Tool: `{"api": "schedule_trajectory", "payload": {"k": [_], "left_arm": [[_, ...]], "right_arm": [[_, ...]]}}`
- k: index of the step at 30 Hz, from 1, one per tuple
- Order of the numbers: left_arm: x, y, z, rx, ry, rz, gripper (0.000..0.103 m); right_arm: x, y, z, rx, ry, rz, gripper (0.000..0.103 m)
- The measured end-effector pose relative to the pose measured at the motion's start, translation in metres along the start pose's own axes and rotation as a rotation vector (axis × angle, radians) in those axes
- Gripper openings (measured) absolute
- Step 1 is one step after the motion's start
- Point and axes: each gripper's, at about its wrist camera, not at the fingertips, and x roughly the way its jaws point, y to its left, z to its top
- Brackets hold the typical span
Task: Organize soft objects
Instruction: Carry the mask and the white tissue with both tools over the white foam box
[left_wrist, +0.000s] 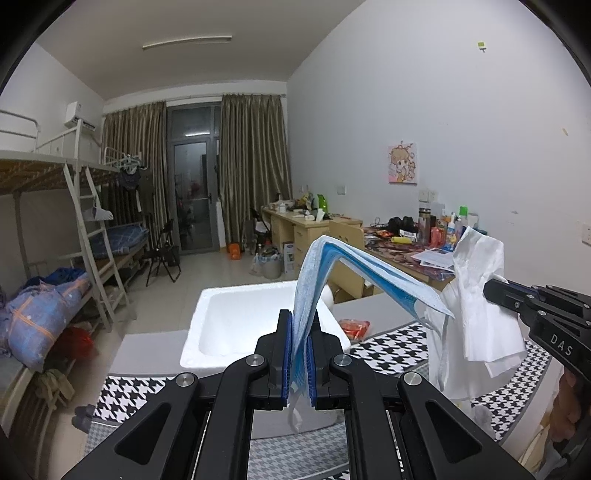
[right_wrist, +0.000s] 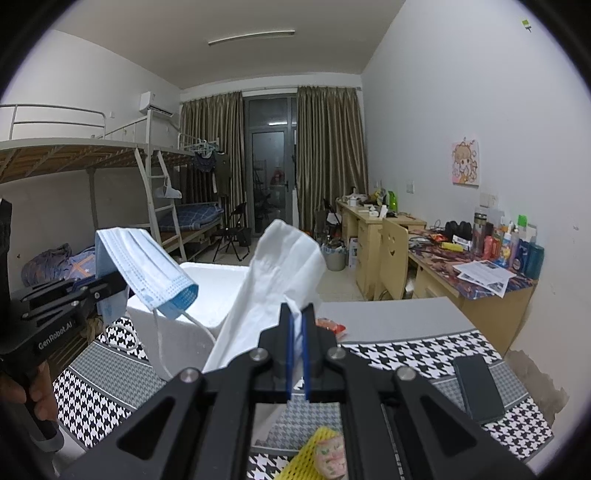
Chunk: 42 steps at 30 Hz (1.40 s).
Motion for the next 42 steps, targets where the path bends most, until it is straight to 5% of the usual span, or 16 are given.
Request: {"api": "schedule_trajectory", "payload": {"k": [21,42], "left_arm": [[0.033,0.017,0.019,-0.032,0.043,0.043,0.008],[0.077,0.037,0.036,-0.06,0.07,0.166,0.008]], "right_arm": [[0.028,0.003,0.028,0.011,0.01,-0.012,0.006],[0.05,0.021,0.055,-0.015,0.003,0.019,0.006]]}}
